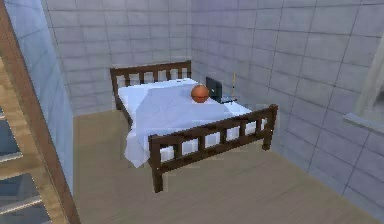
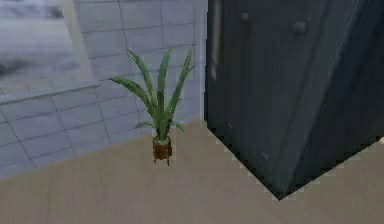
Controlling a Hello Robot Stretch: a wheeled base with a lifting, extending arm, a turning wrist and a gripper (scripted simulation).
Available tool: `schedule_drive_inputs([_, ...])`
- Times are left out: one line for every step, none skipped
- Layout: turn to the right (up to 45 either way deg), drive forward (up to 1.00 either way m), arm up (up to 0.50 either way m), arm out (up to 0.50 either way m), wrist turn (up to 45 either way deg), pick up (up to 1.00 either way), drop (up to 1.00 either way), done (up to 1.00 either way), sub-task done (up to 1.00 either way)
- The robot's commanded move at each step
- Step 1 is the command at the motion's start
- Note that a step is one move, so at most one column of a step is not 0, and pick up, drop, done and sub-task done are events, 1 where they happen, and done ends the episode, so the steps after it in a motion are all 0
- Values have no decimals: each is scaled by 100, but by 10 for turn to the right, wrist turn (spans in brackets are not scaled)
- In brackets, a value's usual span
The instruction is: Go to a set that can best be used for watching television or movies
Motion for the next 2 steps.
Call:
schedule_drive_inputs([270,0,0,0,0,0,0,0,0])
schedule_drive_inputs([0,10,0,0,0,0,0,0,0])
